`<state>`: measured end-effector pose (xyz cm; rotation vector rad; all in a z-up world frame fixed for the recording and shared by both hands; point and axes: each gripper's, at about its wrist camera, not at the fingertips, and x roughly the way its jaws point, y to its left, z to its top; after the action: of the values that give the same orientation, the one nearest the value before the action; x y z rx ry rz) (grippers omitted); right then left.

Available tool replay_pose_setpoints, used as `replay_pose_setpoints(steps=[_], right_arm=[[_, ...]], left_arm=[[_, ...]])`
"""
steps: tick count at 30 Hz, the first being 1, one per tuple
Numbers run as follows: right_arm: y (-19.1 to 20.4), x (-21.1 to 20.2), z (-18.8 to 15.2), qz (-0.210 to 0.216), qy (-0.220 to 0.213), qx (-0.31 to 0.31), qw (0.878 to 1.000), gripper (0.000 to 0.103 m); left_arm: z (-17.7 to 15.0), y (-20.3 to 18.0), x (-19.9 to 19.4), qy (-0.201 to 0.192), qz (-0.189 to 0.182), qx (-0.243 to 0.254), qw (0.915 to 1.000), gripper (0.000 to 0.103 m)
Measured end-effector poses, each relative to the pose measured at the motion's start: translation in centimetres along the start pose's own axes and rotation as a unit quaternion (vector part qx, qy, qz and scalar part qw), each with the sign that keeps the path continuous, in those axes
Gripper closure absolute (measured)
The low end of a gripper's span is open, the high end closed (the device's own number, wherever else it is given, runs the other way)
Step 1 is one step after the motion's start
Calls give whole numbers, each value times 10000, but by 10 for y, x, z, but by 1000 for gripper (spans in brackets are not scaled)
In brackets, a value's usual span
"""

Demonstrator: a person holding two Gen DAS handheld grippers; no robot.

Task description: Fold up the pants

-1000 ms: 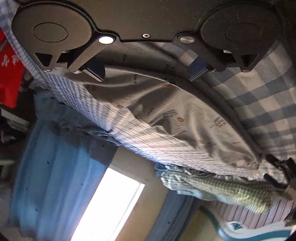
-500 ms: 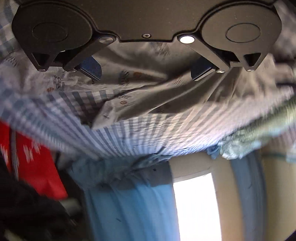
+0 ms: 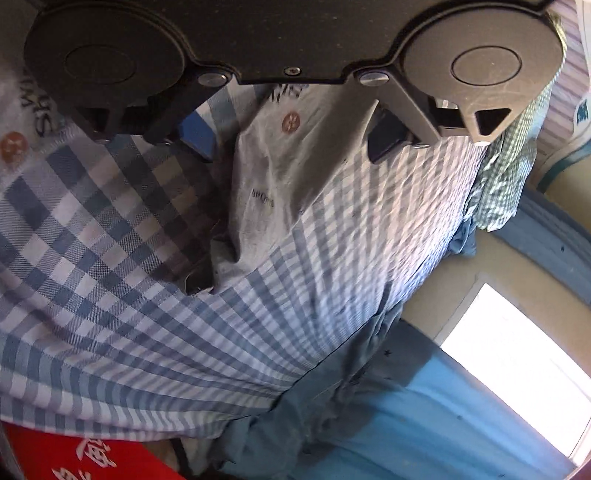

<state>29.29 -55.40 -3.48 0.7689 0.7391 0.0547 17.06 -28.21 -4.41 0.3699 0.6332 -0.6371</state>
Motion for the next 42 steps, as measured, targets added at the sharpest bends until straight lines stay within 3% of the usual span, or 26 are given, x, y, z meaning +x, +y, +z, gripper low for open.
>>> replay_pose_setpoints(steps=[3,4,6,8,10,11,13,17,22,25,29,33,39,42], right_arm=[[-3,9,12,81,-223,271,9994,29],[-4,10,18,155,-296,405,9986,32],[-5,12,31,105,-507,646,9966,39],[-4,12,47,-29,-716,739,9947,53],[0,10,62,-98,-830,703,9940,92],[5,6,68,-124,-880,555,9945,100],[20,-5,77,-201,-1053,111,9942,101],[50,-50,74,-94,-1427,-893,9857,102],[37,-120,30,-292,-1680,-1398,9754,102],[7,-155,-13,-568,-1695,-1347,9746,102],[-45,-162,-68,-918,-1250,-789,9847,101],[-74,-159,-100,-818,-1138,-297,9897,85],[-87,-159,-102,-224,-1158,203,9928,50],[-86,-157,-94,38,-1302,364,9908,47]], left_arm=[[-3,5,3,212,-130,-72,9997,90],[-3,7,3,210,-120,-110,9996,95],[0,10,0,186,-80,-158,9997,103],[3,15,-6,133,-97,-253,9995,103],[6,20,-12,90,-134,-365,9992,103],[8,24,-17,51,-150,-429,9990,103],[10,29,-26,-72,-149,-517,9985,103],[13,34,-44,-247,-254,-451,9984,103],[-3,26,-64,-269,-359,132,9989,103],[-17,16,-69,-204,-422,444,9979,103],[-37,1,-62,49,-458,565,9973,103],[-41,-4,-60,81,-377,453,9982,103],[-39,-2,-61,101,-337,407,9985,103],[-39,-3,-58,141,-321,395,9986,103]])
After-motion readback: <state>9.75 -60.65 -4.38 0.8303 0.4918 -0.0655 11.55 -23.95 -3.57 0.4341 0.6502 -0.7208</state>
